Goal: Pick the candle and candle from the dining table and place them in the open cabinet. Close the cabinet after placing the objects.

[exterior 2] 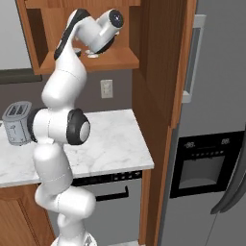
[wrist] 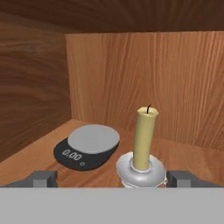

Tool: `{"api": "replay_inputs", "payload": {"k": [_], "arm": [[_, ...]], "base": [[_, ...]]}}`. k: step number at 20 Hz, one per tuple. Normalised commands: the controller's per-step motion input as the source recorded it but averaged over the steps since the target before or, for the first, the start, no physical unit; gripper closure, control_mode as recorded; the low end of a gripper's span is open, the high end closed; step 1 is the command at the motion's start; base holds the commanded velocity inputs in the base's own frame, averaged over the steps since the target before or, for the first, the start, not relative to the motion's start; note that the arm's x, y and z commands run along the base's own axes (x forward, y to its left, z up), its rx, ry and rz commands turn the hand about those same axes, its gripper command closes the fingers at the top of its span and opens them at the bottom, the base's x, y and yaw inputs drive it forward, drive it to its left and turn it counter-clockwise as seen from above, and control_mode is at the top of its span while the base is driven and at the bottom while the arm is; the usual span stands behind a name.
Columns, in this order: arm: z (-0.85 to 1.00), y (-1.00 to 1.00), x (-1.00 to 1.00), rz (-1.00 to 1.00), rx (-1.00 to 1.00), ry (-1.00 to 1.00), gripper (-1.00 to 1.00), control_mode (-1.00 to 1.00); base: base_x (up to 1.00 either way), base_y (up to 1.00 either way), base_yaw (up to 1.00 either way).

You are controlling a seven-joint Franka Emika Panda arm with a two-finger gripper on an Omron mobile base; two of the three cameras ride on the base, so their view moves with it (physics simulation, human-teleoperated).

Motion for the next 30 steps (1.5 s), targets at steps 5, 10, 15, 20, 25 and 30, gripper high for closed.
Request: {"api": "replay_inputs", "payload": {"k": [5,10,15,20,25,30], "arm": [[-0.32,-0.44,-1.0,-0.08,0.0,-0.19,-1.0,-1.0],[-0.26,-0.33,-1.0,-0.06,0.01,-0.16,-1.0,-1.0],[0.0,-0.15,-1.0,-0.08,0.05,-0.03,-1.0,-1.0],[0.01,-0.03,-1.0,-0.08,0.02,-0.01,-1.0,-1.0],[0.05,0.05,-1.0,-0.03,-0.01,0.11,-1.0,-1.0],[-0.22,0.04,-1.0,0.0,-0.07,0.24,-1.0,-1.0]], "base": [[0.0,0.0,0.0],[0.0,0.0,0.0],[0.0,0.0,0.0],[0.0,0.0,0.0],[0.0,0.0,0.0],[0.0,0.0,0.0]]}}
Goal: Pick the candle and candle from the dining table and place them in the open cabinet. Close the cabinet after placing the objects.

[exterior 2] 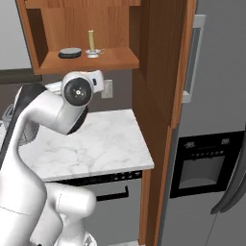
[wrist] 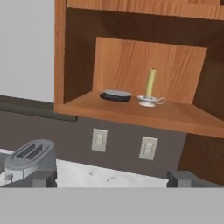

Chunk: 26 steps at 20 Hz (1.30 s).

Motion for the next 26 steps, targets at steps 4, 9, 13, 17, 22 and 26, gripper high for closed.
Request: {"api": "replay_inputs", "payload": {"k": [4,9,13,17,22,26], "arm": [[-0.74,0.0,-1.0,0.0,-0.08,0.2,-1.0,-1.0],[-0.86,0.0,-0.93,0.0,-0.11,0.13,-1.0,-1.0],[-0.62,0.0,-0.36,0.0,-0.1,0.04,-1.0,-1.0],[-0.03,0.0,0.0,0.0,0.0,-0.03,-1.0,-1.0],[-0.02,0.0,-0.08,0.0,0.0,0.0,-1.0,1.0],[0.0,0.0,0.0,0.0,0.0,0.0,-1.0,1.0]], "base": [[0.0,0.0,0.0],[0.0,0.0,0.0],[0.0,0.0,0.0],[0.0,0.0,0.0],[-0.14,0.0,0.0],[-0.94,0.0,0.0]]}}
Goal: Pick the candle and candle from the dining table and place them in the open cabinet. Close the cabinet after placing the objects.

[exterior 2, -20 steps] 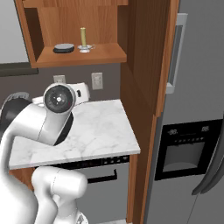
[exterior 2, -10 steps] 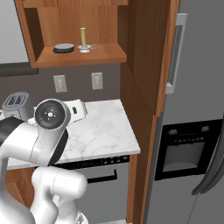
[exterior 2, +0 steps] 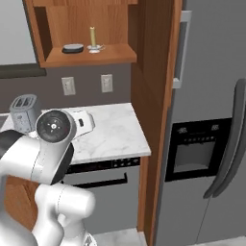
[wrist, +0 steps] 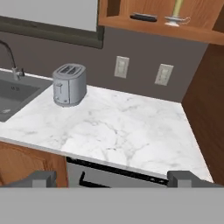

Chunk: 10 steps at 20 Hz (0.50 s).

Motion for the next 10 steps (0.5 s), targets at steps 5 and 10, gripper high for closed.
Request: {"api": "replay_inputs", "payload": {"k": [5,10], "arm": [[0.0,0.0,0.0,0.0,0.0,0.0,-1.0,1.0],[0.0,0.0,0.0,0.0,0.0,0.0,-1.0,1.0]], "base": [[-0.99,-0.15,0.0],[-0.86,-0.35,0.14]]}}
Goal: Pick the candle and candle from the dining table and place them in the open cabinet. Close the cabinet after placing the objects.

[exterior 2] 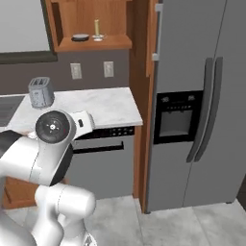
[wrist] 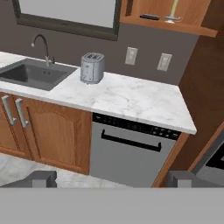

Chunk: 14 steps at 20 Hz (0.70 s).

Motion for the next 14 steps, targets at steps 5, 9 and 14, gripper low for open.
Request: {"api": "replay_inputs", "payload": {"k": [5,9,14], "arm": [[0.0,0.0,0.0,0.0,0.0,0.0,-1.0,1.0],[0.0,0.0,0.0,0.0,0.0,0.0,-1.0,1.0],[0.0,0.0,0.0,0.0,0.0,0.0,-1.0,1.0]], "base": [[-0.82,-0.41,0.37],[-0.98,-0.35,0.52],[-0.99,-0.26,0.63]]}}
